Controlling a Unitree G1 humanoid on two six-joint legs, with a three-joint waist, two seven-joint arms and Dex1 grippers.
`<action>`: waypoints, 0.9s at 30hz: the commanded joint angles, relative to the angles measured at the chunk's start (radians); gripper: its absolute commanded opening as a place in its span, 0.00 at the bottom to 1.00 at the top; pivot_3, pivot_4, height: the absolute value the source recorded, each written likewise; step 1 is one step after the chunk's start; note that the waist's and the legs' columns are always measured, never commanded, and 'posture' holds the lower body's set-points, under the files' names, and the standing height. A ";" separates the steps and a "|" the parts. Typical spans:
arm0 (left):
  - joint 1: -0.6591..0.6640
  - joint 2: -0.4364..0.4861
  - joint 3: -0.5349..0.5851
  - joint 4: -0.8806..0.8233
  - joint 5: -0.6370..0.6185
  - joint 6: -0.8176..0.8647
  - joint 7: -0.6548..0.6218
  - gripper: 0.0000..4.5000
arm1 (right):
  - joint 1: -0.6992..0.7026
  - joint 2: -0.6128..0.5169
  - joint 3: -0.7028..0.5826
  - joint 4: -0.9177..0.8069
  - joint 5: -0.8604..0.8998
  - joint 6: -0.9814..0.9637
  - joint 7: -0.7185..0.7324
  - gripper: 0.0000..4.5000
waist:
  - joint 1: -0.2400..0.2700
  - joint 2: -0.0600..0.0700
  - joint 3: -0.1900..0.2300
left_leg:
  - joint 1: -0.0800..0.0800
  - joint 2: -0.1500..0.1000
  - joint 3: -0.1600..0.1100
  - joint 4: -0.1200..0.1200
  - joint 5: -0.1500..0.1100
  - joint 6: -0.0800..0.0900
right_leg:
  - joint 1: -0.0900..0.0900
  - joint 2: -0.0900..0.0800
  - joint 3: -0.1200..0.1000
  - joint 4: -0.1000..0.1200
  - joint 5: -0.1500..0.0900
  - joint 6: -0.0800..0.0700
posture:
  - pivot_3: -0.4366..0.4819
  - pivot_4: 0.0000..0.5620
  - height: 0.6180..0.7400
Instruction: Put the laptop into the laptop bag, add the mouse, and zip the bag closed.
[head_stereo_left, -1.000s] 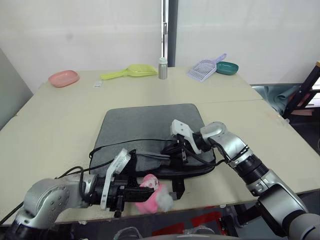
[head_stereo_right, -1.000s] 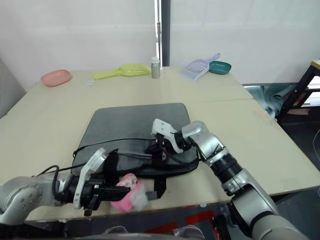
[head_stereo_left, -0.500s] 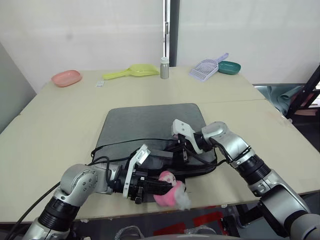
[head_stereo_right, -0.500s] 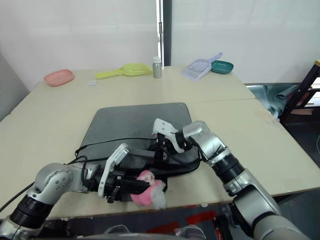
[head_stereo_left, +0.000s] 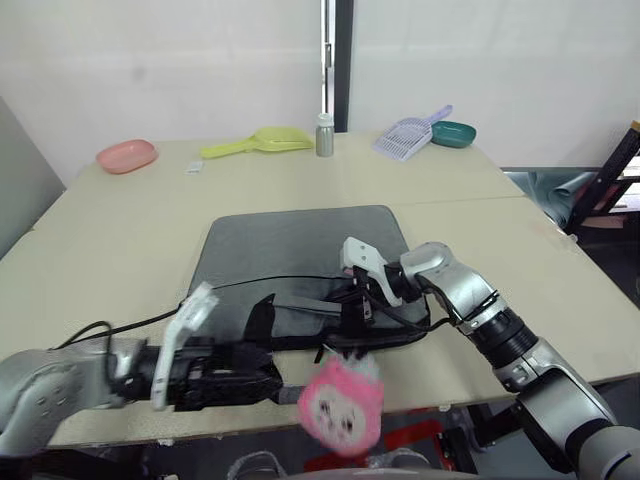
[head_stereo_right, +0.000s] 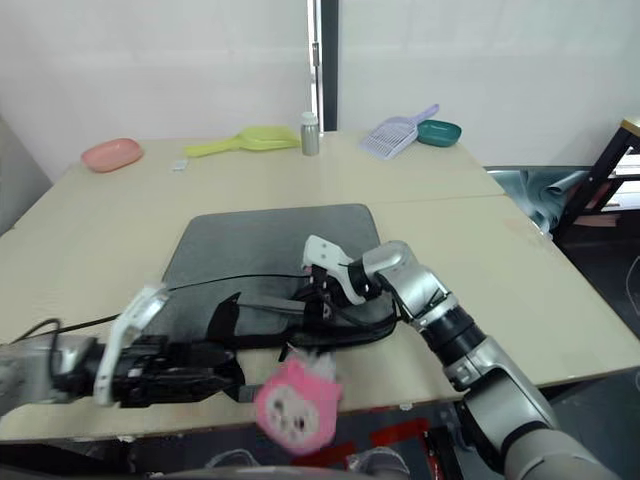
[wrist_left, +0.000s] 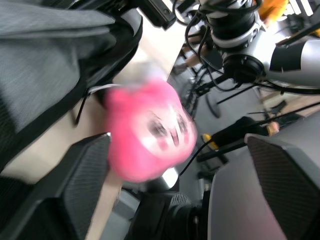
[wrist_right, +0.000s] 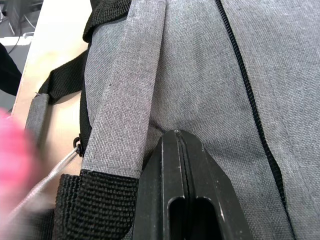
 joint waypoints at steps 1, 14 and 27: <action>0.111 0.063 0.180 -0.038 0.046 -0.086 -0.138 0.99 | 0.046 -0.037 0.065 0.130 -0.074 0.043 -0.024 0.00 | 0.000 0.001 0.002 | 0.000 0.000 0.000 0.000 0.000 0.000 | 0.000 0.000 0.000 0.000 0.000 0.000 | 0.48 0.27 1.00; -0.019 0.159 0.350 0.249 0.227 -0.361 -0.273 0.99 | 0.050 -0.116 -0.174 -0.156 0.166 0.156 0.025 0.00 | 0.028 -0.005 0.027 | -0.003 0.000 0.000 0.002 0.000 0.000 | -0.004 0.000 0.000 0.001 0.001 -0.001 | 0.48 0.27 1.00; -0.429 0.077 -0.090 0.356 0.359 -0.532 -0.323 0.99 | 0.165 -0.378 -0.745 -0.609 0.678 0.538 -0.067 0.00 | 0.058 -0.004 0.033 | -0.020 0.014 0.000 0.019 0.001 -0.003 | -0.022 0.013 -0.001 0.019 0.003 0.000 | 0.48 0.27 1.00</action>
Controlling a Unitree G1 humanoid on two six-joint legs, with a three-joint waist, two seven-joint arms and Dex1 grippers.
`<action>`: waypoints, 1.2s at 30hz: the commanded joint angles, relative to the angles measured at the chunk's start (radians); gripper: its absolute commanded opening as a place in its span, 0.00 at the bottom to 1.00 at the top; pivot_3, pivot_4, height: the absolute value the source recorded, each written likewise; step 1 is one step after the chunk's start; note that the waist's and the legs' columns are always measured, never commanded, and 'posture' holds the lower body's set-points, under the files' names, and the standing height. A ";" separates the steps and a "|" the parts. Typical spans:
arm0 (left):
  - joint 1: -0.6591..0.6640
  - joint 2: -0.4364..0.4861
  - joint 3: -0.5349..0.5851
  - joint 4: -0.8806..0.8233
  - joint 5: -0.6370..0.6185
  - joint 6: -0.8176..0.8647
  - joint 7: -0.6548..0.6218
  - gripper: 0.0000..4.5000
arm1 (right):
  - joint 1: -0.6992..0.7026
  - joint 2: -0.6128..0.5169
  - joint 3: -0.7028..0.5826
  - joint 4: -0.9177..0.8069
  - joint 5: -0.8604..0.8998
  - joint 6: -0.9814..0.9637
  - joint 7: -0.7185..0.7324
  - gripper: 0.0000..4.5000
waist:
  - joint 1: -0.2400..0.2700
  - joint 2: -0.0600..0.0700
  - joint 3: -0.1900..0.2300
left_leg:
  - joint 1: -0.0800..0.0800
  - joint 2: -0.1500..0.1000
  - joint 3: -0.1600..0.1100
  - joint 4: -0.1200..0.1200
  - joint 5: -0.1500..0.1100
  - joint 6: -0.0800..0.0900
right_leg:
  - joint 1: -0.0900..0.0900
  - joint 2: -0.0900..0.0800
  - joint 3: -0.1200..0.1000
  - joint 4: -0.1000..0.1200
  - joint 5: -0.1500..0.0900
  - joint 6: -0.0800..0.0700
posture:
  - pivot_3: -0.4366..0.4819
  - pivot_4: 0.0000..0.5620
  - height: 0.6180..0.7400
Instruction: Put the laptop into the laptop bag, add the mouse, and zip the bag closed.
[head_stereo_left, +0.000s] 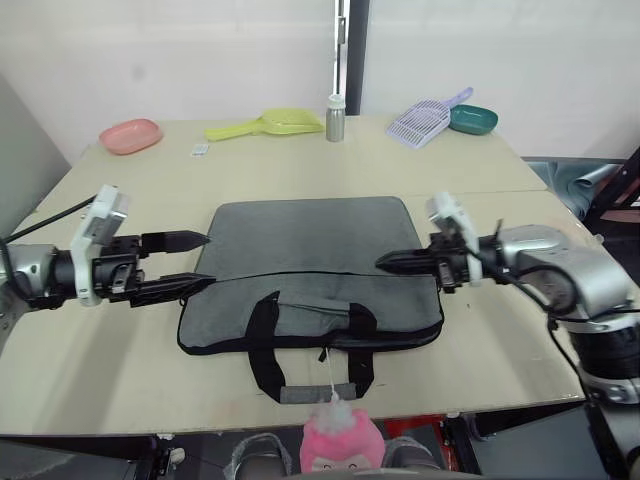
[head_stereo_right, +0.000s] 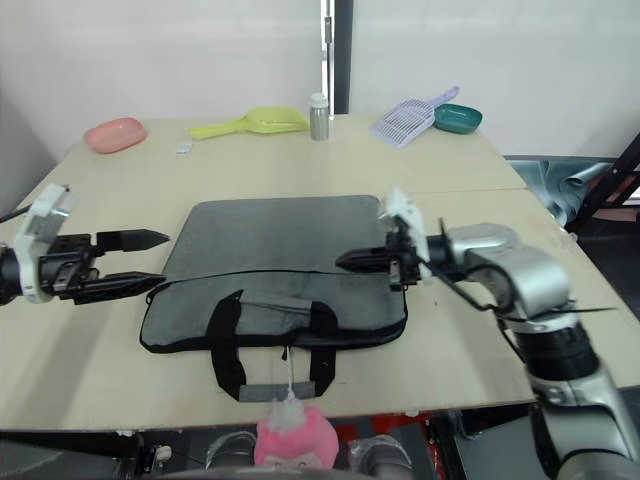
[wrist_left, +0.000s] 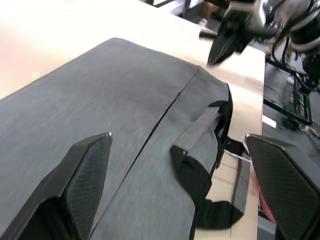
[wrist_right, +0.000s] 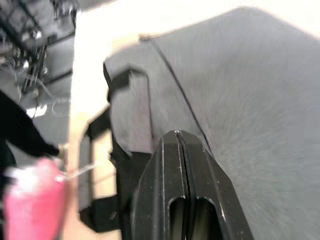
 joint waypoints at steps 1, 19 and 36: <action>-0.082 -0.039 -0.130 0.040 0.075 -0.083 -0.046 0.99 | 0.037 -0.082 -0.246 -0.135 0.198 0.123 -0.050 0.00 | 0.009 0.000 0.001 | 0.001 0.000 0.000 0.002 -0.001 -0.001 | 0.000 0.000 0.001 0.002 0.000 0.000 | 0.48 0.27 1.00; -0.513 -0.373 -0.518 0.782 0.515 -0.601 -0.225 0.01 | 0.534 -0.381 -0.879 -0.349 0.950 0.300 -0.451 0.00 | 0.035 0.000 0.003 | 0.003 -0.001 0.000 0.022 -0.006 0.002 | 0.003 -0.002 0.007 0.019 -0.004 -0.009 | 0.48 0.27 1.00; -0.485 -0.459 -0.587 1.024 0.681 -0.968 -0.280 0.00 | 0.516 -0.452 -0.043 -0.423 1.042 0.038 -0.852 0.98 | 0.053 0.004 -0.003 | 0.004 -0.005 0.000 0.027 -0.007 0.003 | 0.012 -0.010 0.003 0.017 -0.005 -0.002 | 0.48 0.27 1.00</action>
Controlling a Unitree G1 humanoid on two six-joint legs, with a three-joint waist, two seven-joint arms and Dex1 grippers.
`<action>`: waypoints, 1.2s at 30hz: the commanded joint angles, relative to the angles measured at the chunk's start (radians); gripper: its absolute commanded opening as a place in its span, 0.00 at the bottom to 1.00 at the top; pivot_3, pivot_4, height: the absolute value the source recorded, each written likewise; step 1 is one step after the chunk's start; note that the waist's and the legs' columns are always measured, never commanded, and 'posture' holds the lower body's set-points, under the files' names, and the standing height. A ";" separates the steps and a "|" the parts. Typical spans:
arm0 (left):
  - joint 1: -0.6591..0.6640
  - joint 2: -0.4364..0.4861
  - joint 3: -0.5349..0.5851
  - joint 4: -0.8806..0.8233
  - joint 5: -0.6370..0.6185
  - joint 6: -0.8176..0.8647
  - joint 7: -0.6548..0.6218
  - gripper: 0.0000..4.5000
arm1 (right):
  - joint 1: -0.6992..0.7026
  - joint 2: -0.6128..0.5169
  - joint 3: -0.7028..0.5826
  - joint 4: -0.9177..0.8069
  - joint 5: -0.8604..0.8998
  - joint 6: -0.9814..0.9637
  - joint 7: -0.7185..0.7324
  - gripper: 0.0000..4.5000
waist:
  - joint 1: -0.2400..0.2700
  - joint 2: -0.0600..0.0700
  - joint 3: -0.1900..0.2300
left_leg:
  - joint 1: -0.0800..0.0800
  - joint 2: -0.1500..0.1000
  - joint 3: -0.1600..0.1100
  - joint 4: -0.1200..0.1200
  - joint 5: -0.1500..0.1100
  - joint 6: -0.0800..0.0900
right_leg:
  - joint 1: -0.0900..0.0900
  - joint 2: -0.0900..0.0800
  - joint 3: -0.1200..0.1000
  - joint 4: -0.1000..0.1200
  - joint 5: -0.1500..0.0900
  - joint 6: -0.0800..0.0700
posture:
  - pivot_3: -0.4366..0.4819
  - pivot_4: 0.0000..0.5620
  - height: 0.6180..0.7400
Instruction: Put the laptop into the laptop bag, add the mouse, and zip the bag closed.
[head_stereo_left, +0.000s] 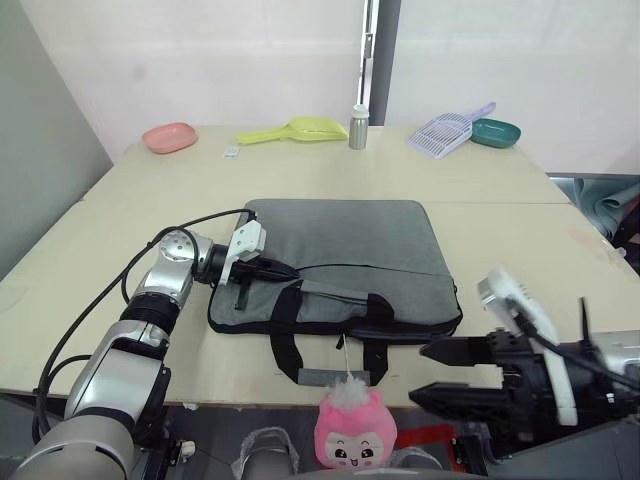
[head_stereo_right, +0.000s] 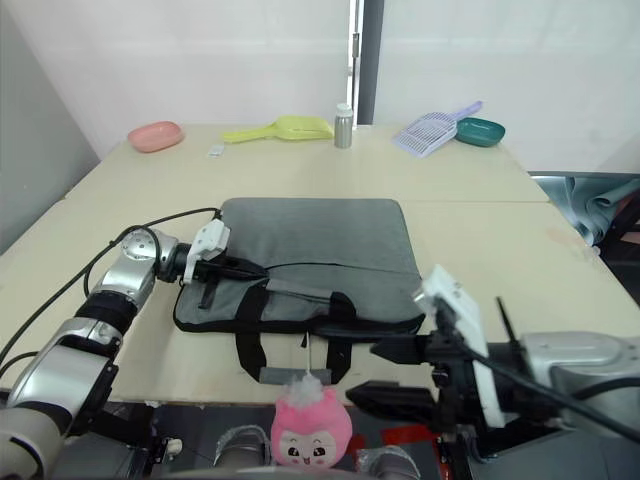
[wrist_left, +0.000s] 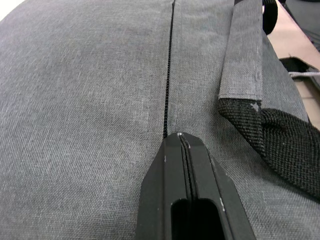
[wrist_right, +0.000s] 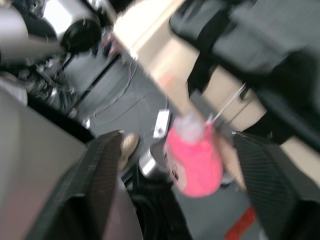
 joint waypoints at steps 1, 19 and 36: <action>0.085 0.029 -0.050 0.020 0.078 -0.030 -0.042 0.00 | -0.145 0.064 0.220 0.044 -0.130 0.023 0.023 0.98 | -0.004 0.000 -0.002 | 0.000 0.000 0.000 0.000 0.000 0.000 | 0.000 0.000 0.000 0.000 0.000 0.000 | 0.48 0.27 1.00; 0.169 0.082 -0.017 -0.039 0.060 -0.038 -0.034 0.00 | -0.473 0.467 0.786 0.325 -0.764 0.130 0.238 0.98 | -0.056 0.009 -0.010 | 0.002 0.001 0.000 -0.003 0.000 -0.002 | -0.001 0.001 0.000 0.002 -0.001 -0.001 | 0.48 0.27 1.00; 0.209 0.147 -0.030 -0.187 -0.046 0.206 -0.057 0.00 | -0.509 0.548 0.738 0.409 -0.913 0.165 0.351 0.34 | -0.054 0.009 -0.013 | 0.013 0.000 0.003 -0.013 0.000 -0.003 | 0.006 0.001 0.001 -0.003 -0.003 -0.001 | 0.48 0.27 1.00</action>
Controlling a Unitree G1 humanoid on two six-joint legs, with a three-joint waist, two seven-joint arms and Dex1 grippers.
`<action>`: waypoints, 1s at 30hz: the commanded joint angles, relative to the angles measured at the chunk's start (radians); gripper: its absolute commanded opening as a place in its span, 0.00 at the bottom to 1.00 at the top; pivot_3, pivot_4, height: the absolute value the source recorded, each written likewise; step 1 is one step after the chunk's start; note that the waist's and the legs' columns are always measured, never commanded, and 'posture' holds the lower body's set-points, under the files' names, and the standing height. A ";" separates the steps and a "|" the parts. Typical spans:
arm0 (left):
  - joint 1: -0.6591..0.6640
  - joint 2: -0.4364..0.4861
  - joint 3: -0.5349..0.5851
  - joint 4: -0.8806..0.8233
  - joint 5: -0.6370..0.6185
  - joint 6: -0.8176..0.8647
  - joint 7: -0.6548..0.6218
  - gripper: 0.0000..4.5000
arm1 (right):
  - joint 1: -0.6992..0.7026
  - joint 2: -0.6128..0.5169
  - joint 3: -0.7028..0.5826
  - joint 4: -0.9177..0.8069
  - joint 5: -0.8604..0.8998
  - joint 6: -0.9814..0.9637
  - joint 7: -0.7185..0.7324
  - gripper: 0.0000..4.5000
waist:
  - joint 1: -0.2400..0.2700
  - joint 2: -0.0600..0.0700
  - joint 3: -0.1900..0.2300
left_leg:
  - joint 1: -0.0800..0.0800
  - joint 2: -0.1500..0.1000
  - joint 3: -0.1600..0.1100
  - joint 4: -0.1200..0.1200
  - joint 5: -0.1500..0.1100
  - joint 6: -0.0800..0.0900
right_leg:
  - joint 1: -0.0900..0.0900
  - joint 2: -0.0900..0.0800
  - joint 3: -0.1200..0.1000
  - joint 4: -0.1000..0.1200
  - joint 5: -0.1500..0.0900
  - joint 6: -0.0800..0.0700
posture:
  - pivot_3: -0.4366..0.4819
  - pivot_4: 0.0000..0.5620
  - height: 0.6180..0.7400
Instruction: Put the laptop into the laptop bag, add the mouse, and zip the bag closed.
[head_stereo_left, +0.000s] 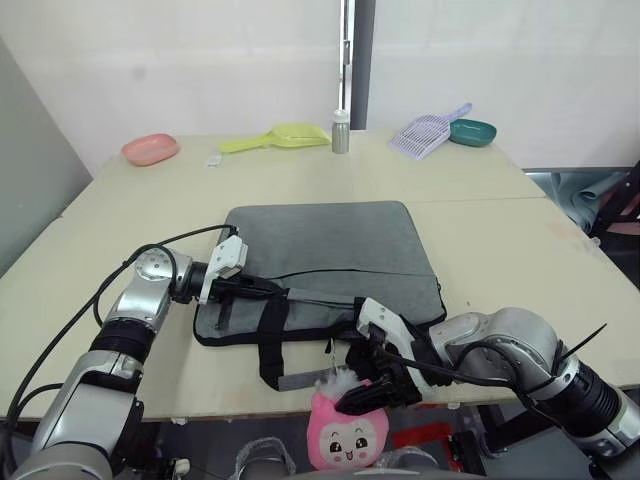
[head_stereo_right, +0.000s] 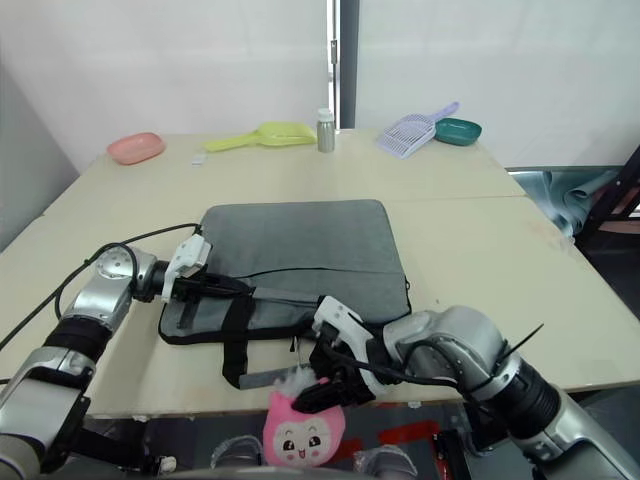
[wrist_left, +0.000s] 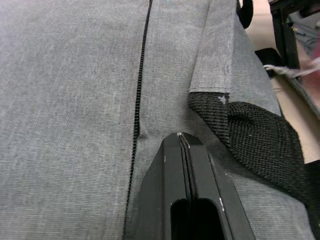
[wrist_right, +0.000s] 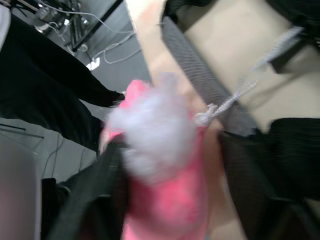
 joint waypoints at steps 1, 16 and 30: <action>0.042 0.067 -0.068 0.018 0.016 0.053 -0.047 0.00 | -0.010 -0.001 -0.048 0.011 -0.014 0.015 0.025 0.27 | -0.003 0.000 0.000 | 0.000 0.000 0.000 -0.002 0.000 0.000 | 0.000 0.000 0.000 -0.001 0.000 0.000 | 0.48 0.27 1.00; 0.191 0.083 -0.115 0.044 0.092 -0.043 -0.026 0.00 | -0.026 0.022 -0.354 -0.055 0.304 0.158 0.073 0.00 | -0.014 0.008 -0.010 | 0.003 0.003 0.003 -0.011 0.001 -0.006 | 0.000 0.004 0.000 -0.003 -0.005 -0.005 | 0.48 0.27 1.00; 0.288 0.079 -0.125 -0.074 0.083 0.173 0.031 0.00 | -0.030 -0.230 -0.337 -0.124 0.138 0.128 0.116 0.00 | -0.009 0.023 -0.028 | 0.007 0.002 0.004 -0.013 -0.004 -0.006 | 0.003 0.003 0.000 -0.005 -0.011 -0.002 | 0.48 0.27 1.00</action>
